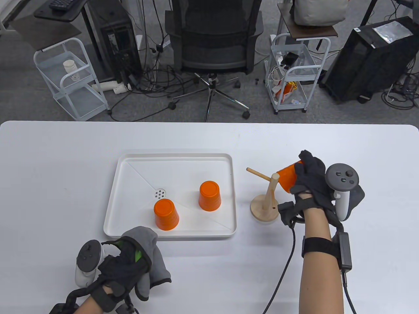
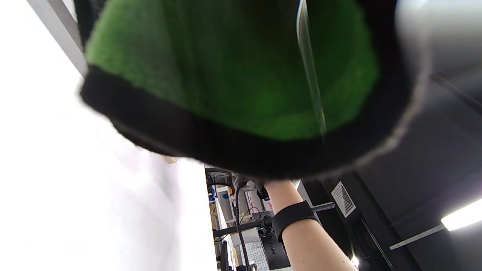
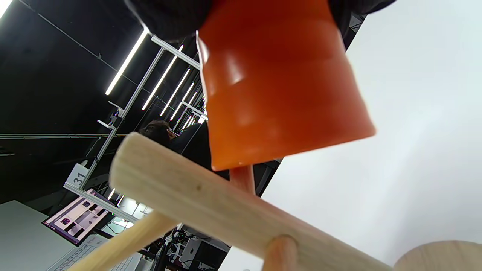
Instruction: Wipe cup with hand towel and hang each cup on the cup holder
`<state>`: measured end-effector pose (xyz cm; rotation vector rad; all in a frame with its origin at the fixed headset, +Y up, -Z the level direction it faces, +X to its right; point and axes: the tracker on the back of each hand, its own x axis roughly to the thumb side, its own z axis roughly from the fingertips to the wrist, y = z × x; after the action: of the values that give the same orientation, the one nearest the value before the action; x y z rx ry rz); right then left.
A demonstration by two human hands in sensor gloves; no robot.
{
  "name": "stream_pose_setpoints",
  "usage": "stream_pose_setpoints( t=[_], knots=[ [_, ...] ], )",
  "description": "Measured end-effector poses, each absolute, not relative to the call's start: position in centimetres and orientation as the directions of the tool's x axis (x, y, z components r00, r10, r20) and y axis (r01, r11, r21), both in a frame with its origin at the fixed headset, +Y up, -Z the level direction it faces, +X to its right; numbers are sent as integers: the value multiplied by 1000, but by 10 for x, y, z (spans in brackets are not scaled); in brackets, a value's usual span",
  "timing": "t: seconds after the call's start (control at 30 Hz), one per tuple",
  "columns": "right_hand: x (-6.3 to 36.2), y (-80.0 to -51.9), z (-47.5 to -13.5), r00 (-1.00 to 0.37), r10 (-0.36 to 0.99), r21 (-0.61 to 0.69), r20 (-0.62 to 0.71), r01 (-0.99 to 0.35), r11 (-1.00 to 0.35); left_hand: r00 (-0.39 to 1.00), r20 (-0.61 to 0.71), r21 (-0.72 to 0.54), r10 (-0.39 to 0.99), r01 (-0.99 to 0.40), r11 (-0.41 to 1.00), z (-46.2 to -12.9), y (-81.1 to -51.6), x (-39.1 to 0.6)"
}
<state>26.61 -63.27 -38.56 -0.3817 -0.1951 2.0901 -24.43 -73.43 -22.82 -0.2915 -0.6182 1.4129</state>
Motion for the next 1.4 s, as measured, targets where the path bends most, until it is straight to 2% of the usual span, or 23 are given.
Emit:
stream_pose_setpoints(
  t=[0.67,1.07,1.23,1.4],
  knots=[
    [272,-646,-388,-412,881,-264,-231,-845,-465,36,214,-539,976,-829,149,-230,-736,-245],
    [275,-635,-382,-381,899,-261,-218,-864,-430,34,212,-536,977,-832,145,-231,-736,-246],
    [271,-617,-371,-443,883,-261,-156,-844,-469,32,218,-536,975,-832,147,-231,-736,-247],
    [247,-592,-357,-616,787,-209,-45,-764,-610,30,227,-534,973,-832,150,-231,-736,-247]
  ],
)
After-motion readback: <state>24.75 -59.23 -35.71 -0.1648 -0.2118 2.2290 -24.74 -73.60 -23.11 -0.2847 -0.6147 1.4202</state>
